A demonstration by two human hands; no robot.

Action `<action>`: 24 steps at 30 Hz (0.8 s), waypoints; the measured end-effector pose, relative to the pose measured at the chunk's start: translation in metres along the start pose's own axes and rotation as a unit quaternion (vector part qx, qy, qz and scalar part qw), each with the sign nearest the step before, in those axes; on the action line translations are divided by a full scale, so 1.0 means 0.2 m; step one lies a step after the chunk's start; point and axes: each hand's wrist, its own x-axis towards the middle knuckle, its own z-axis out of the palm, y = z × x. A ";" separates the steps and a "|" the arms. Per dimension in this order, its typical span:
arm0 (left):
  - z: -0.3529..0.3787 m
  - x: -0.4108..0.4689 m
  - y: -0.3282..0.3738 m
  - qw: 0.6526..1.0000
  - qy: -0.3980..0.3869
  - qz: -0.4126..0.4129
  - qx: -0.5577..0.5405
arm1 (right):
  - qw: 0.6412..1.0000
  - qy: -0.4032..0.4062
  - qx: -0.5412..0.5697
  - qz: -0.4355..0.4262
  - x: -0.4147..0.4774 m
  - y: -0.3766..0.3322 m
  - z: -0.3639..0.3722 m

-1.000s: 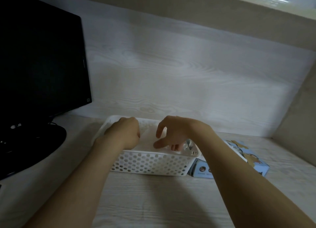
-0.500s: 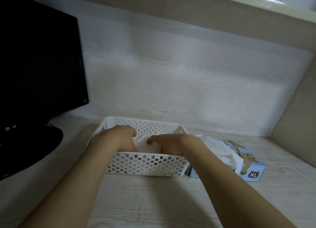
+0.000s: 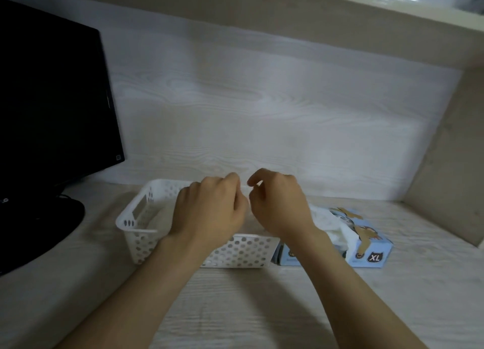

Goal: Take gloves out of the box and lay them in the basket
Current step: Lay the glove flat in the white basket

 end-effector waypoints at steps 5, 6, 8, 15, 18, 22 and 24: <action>0.08 -0.10 0.11 0.996 0.011 0.094 -0.001 | 0.993 0.112 0.011 0.023 -0.06 0.14 -0.08; 0.10 -0.11 0.13 0.994 0.017 0.110 -0.005 | 0.994 0.104 0.009 0.041 -0.08 0.16 -0.10; 0.15 -0.14 0.17 0.989 0.030 0.141 -0.012 | 0.995 0.070 0.002 0.066 -0.10 0.21 -0.14; 0.21 -0.17 0.24 0.979 0.012 0.204 0.016 | 0.987 -0.072 -0.012 0.145 -0.18 0.33 -0.23; 0.21 -0.17 0.25 0.977 0.007 0.211 0.037 | 0.986 -0.079 0.010 0.149 -0.18 0.35 -0.22; 0.23 -0.16 0.27 0.979 0.011 0.198 0.047 | 0.992 -0.012 0.039 0.120 -0.16 0.39 -0.18; 0.24 -0.16 0.27 0.980 0.020 0.193 0.036 | 0.992 0.038 0.050 0.109 -0.15 0.41 -0.17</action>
